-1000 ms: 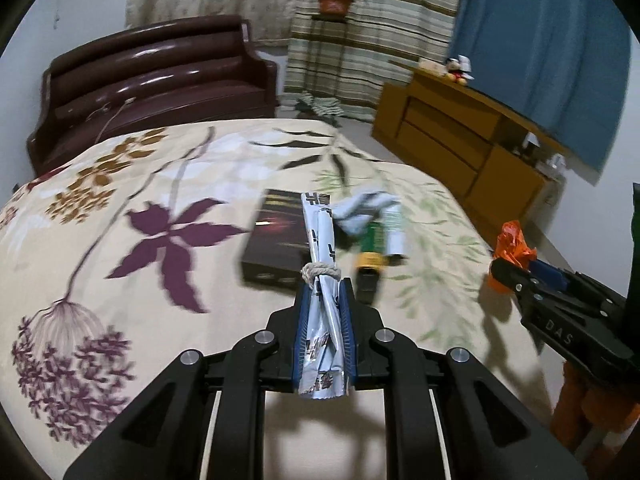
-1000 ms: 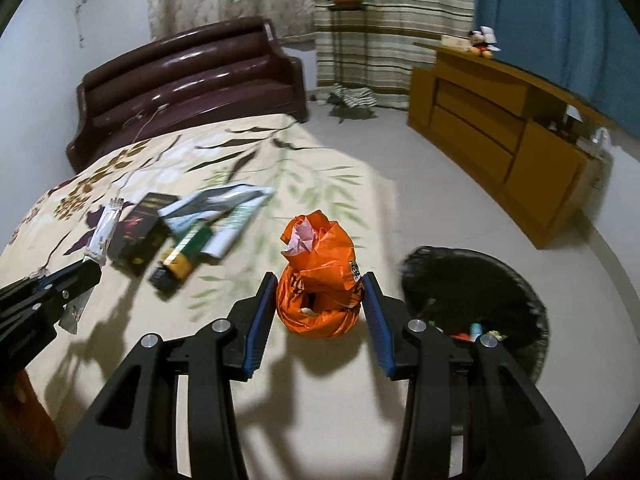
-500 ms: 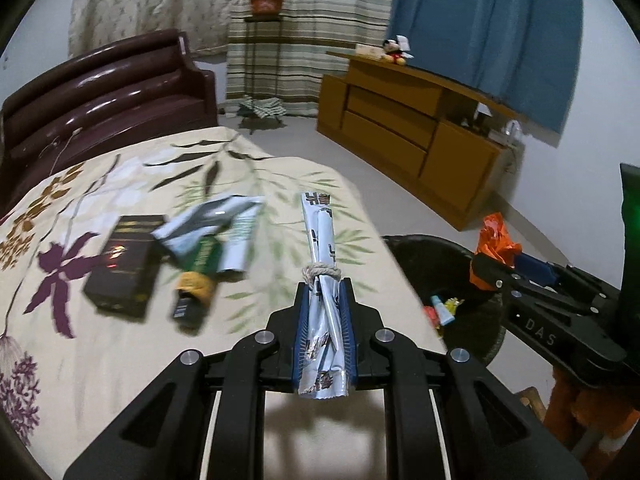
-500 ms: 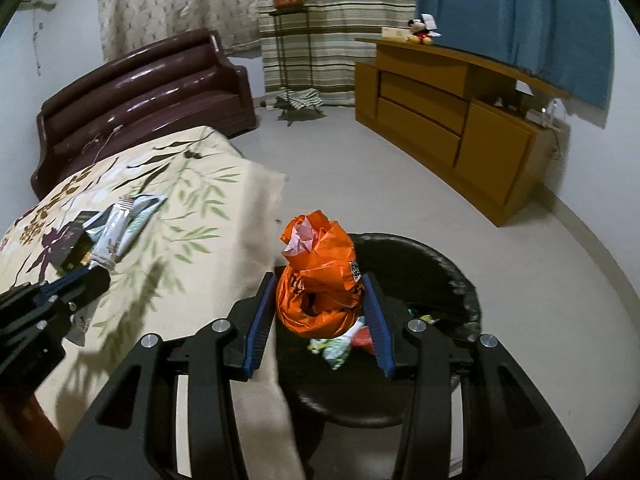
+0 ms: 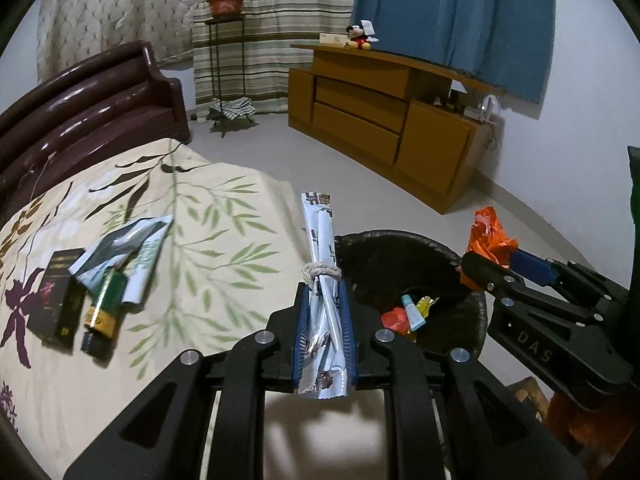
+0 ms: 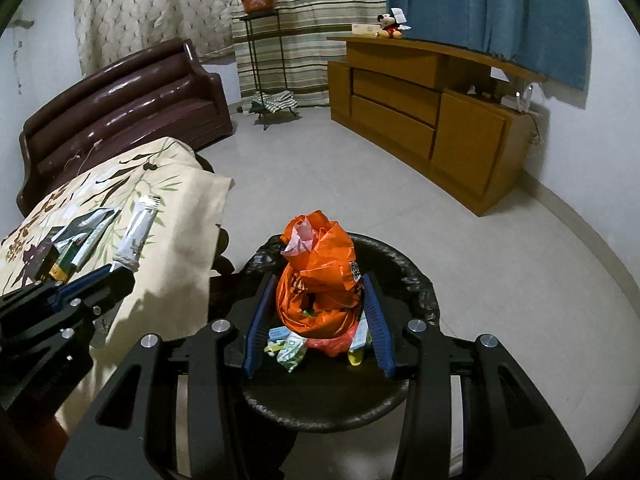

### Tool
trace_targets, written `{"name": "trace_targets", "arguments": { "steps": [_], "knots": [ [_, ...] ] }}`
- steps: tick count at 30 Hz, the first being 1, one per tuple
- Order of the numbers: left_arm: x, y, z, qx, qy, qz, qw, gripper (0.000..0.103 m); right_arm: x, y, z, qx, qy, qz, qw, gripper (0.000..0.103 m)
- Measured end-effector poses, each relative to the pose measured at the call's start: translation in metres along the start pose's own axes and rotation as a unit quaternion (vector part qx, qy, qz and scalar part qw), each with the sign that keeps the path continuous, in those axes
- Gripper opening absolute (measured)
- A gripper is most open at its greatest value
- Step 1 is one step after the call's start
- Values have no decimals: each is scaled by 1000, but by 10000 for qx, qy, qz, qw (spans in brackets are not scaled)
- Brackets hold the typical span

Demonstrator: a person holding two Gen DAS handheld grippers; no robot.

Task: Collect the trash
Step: 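Carry the foil tube and orange bag over the bin and open both tools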

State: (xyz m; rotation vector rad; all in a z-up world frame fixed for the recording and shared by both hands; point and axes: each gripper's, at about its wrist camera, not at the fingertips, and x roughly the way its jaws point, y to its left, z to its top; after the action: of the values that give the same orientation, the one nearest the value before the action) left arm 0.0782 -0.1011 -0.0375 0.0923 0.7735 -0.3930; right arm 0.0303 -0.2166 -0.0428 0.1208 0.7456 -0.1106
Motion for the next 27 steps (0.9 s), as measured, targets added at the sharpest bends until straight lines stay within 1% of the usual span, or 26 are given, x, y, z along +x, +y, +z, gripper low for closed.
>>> {"name": "trace_targets", "arguments": {
  "steps": [13,27],
  "knots": [
    [20,-24,6,211,117,82,9997,17,10,-22,-2,201,2,-32,9998,42],
    [33,-35,12,322,172,133,9992,17,20,-33,1,320,-1,-59,9995,42]
  ]
}}
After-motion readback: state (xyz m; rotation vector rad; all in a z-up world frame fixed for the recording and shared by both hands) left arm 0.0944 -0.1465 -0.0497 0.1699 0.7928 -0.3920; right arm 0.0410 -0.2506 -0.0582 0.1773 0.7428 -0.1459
